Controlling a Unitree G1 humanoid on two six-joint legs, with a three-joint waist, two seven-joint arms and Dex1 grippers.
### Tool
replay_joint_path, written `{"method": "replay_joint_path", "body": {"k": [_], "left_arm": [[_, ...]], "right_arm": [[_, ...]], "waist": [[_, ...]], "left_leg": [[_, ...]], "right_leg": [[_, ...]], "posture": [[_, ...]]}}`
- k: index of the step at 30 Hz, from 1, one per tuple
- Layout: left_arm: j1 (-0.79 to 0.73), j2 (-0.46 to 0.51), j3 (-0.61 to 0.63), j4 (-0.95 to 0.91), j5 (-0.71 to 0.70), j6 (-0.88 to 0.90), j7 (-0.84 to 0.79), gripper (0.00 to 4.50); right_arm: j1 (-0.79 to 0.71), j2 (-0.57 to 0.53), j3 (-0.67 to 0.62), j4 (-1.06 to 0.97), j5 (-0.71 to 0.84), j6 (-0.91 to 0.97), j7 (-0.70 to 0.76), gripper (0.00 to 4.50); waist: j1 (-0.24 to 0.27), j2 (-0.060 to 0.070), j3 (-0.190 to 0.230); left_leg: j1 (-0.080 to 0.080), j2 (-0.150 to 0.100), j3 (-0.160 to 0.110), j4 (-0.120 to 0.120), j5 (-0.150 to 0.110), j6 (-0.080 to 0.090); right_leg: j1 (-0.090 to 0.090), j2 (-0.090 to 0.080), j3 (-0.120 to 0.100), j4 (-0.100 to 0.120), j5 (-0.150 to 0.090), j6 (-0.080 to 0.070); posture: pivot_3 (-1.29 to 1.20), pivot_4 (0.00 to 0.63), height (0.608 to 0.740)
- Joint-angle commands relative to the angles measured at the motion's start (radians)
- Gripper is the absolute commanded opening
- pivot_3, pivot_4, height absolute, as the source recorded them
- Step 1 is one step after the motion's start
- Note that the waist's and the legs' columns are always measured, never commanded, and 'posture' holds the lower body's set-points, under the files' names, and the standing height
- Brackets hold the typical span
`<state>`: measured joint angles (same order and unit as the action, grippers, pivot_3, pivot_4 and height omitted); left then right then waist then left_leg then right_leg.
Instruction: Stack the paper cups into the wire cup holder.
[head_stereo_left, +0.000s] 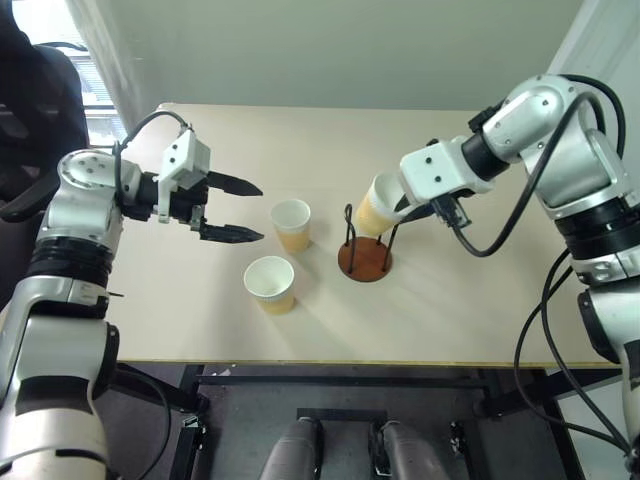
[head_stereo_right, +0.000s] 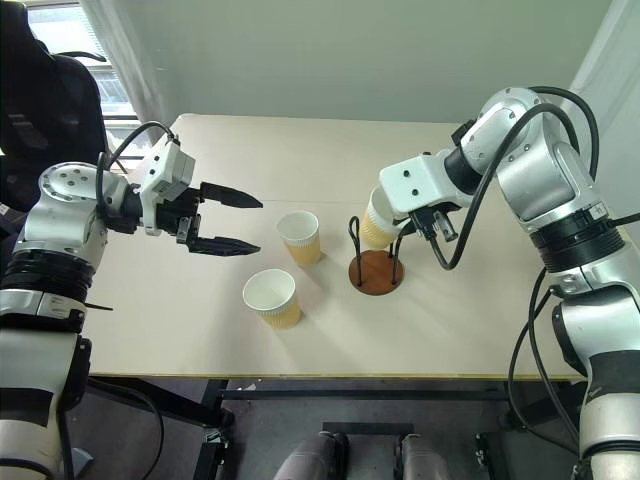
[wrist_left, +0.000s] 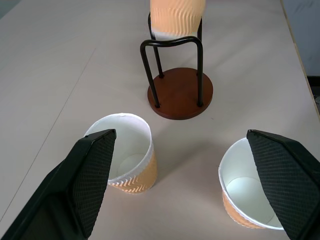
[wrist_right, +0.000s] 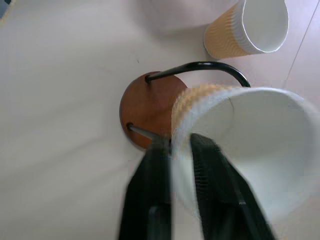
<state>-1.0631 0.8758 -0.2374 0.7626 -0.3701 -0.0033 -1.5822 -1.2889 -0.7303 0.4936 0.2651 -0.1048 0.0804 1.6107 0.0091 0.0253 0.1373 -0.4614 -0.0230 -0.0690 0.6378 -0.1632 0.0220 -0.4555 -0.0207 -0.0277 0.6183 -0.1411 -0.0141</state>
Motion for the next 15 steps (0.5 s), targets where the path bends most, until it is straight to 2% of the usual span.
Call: {"method": "replay_joint_path", "body": {"k": [1,5,12,15], "left_arm": [[-0.017,0.014,0.033,-0.021,0.001,-0.013,-0.032,4.5],[-0.022,0.002,0.053,-0.008,0.018,-0.033,-0.032,4.5],[-0.031,-0.017,0.097,0.028,0.074,-0.01,-0.005,4.5],[-0.03,-0.021,0.113,0.04,0.094,-0.029,-0.003,4.5]], "right_arm": [[-0.009,0.004,-0.029,-0.034,0.004,0.017,0.003,1.93],[-0.007,0.021,-0.056,-0.038,0.014,0.052,-0.026,3.38],[-0.022,0.023,-0.163,0.034,0.051,0.179,-0.129,3.38],[-0.012,0.008,-0.259,0.076,0.125,0.322,-0.156,3.38]], "waist": [[0.0,0.0,0.0],[0.0,0.0,0.0],[0.001,0.0,0.0],[0.001,0.0,0.0]], "left_leg": [[0.0,0.0,0.0,0.0,0.0,0.0],[0.0,0.0,0.0,0.0,0.0,0.0],[0.0,0.0,0.0,0.0,0.0,0.0],[0.0,0.0,0.0,0.0,0.0,-0.001]], "right_leg": [[0.0,0.0,0.0,0.0,0.0,0.0],[0.0,0.0,0.0,0.0,0.0,0.0],[0.0,0.0,0.0,0.0,0.0,0.0],[0.0,0.0,0.0,0.0,0.0,0.0]], "posture": [[0.0,0.15,0.74],[0.0,0.15,0.74],[0.0,0.15,0.74],[0.0,0.15,0.74]]}}
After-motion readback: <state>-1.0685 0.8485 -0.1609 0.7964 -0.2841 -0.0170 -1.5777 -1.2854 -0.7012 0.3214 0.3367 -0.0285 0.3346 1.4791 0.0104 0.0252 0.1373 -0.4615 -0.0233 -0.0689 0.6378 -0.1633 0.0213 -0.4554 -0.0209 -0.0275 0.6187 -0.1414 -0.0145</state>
